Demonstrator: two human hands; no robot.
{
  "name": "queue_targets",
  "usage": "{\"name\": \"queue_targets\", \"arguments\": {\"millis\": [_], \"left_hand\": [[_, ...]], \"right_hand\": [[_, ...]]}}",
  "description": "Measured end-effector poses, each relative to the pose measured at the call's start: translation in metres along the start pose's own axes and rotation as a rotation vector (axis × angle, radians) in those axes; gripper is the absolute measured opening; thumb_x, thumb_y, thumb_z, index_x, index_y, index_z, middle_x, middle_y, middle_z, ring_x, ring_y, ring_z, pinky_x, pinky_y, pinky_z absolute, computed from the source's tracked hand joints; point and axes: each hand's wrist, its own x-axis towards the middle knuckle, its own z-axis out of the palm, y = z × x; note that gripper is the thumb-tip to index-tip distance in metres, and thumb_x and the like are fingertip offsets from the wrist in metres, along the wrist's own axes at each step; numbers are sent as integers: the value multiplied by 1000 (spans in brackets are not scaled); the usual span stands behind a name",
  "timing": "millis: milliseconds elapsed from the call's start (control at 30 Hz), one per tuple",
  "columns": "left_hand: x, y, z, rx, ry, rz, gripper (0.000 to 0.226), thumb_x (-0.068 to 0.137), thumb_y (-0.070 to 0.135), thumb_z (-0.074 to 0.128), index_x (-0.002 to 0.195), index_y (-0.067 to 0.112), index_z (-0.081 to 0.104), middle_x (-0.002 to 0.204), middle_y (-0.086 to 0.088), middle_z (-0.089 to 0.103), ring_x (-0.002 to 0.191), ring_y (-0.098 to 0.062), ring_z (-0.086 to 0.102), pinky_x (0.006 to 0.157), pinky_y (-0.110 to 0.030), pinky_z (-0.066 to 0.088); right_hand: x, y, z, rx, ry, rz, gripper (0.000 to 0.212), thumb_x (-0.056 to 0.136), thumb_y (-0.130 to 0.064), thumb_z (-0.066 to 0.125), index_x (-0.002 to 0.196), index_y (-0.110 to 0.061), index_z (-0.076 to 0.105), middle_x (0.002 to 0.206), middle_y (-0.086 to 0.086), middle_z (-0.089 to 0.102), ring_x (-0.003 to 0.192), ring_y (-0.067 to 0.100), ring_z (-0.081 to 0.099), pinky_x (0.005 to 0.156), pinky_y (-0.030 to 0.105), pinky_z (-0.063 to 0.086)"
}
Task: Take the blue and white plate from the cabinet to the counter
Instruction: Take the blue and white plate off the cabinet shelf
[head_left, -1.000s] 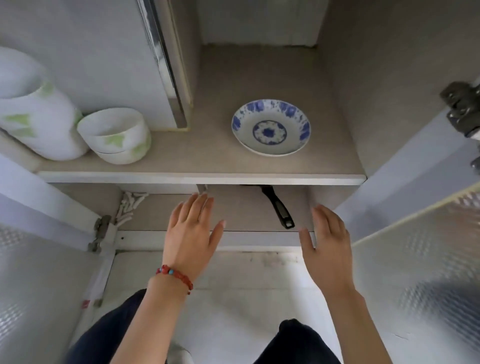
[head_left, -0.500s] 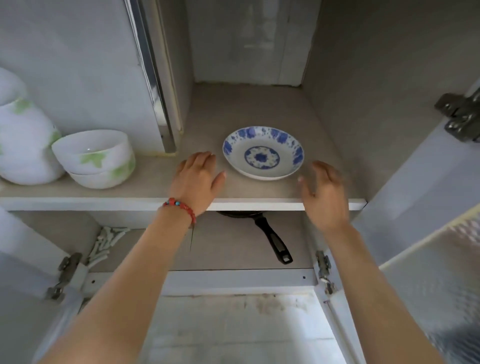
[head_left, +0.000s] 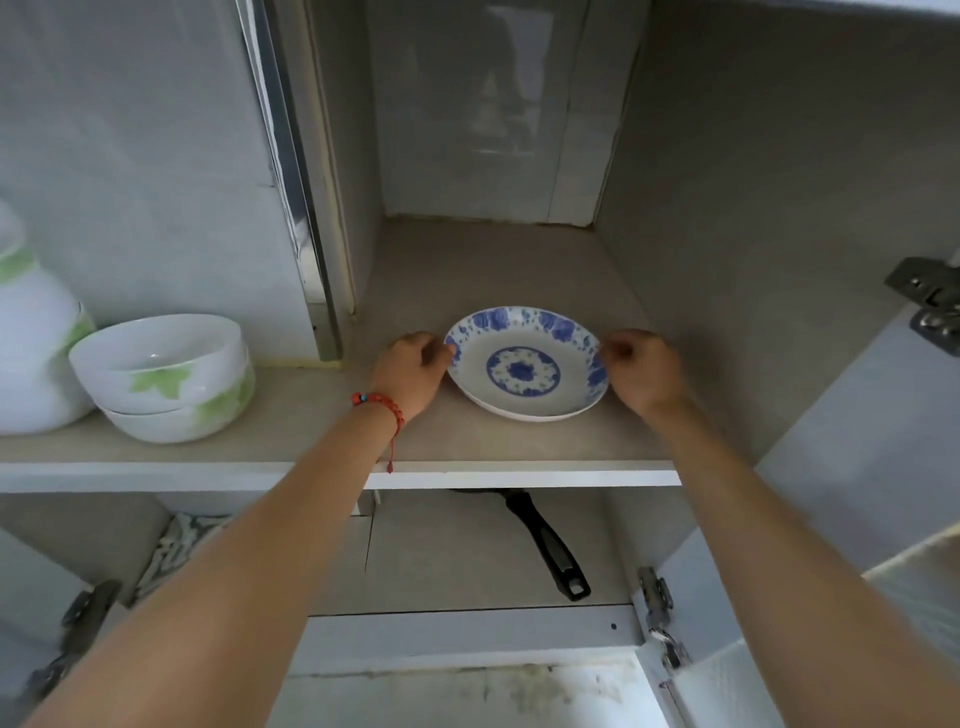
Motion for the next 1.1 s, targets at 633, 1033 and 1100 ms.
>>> {"name": "queue_targets", "arguments": {"millis": [633,1033,1100], "left_hand": [[-44,10,-12,-339,207,37,19,84,5,55,96,5,69,85,-3,68,71,-11,62,63,-9,48],[-114,39,-47,-510,155,-72,26,84,1,54,96,22,66,79,15,65,62,13,61,54,-4,45],[-125,46,-57,-481,129,-84,27,83,-3,54,96,19,66,85,11,66,63,14,60,57,-3,44]], "right_hand": [[-61,-8,-7,279,113,1,18,82,-1,47,76,-1,64,73,24,68,71,38,62,59,34,49],[-121,-32,-49,340,97,66,19,88,-8,48,91,-12,66,64,11,67,57,21,60,51,27,47],[-133,-38,-59,341,101,98,17,88,-8,49,92,-12,66,59,4,62,56,12,55,49,19,43]]}}
